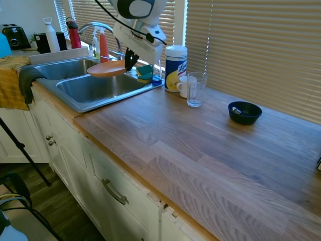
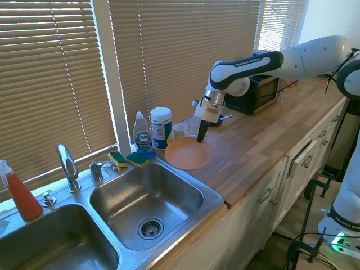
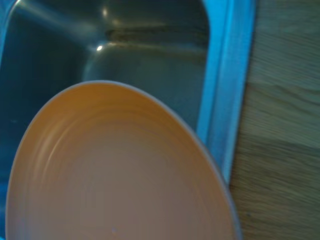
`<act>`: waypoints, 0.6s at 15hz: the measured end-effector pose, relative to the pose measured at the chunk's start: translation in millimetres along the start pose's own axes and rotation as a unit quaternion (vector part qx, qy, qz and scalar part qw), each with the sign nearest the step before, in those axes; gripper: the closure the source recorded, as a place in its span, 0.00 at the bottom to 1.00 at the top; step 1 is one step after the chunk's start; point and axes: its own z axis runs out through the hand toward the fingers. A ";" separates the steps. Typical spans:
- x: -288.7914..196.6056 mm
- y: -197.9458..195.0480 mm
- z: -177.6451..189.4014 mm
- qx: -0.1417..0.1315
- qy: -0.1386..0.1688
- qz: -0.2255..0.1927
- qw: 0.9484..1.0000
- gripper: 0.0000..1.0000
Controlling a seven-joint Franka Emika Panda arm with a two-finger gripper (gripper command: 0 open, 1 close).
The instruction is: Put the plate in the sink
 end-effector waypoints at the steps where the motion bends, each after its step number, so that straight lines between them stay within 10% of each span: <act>1: -5.3 -18.3 11.9 -0.002 0.001 -0.016 1.000 1.00; 9: -25.6 -140.7 138.0 -0.084 0.028 -0.085 0.992 1.00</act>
